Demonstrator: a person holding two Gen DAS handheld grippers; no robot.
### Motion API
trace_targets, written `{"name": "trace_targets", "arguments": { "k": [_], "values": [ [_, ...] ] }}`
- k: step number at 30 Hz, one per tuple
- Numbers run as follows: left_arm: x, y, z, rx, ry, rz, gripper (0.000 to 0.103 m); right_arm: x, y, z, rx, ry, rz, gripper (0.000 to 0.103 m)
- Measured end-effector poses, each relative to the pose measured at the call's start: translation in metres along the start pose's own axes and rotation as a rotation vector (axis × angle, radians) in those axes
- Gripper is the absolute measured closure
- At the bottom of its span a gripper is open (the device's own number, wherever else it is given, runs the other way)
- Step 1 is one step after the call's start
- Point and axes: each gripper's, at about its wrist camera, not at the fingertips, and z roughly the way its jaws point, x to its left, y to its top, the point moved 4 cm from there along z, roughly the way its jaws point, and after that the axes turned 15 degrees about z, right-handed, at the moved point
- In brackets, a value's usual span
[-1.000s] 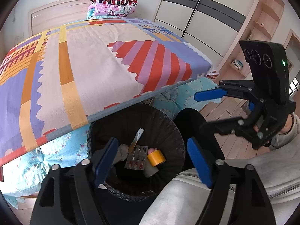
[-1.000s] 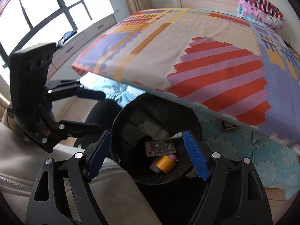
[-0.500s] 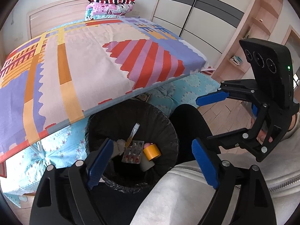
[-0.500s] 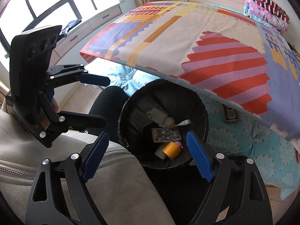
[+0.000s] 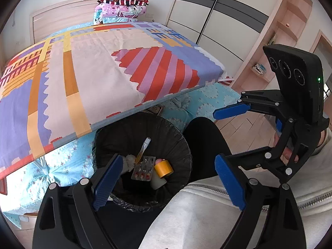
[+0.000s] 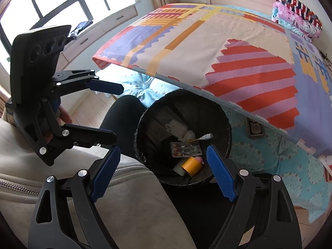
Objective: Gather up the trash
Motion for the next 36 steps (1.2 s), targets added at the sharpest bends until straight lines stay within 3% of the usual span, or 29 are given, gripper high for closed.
{"name": "trace_targets", "arguments": {
  "k": [36],
  "values": [
    [-0.0046,-0.0003,0.0029,0.006,0.009,0.010,0.016,0.0003,0.0007,-0.0010,-0.002,0.006,-0.002,0.018]
  ]
}}
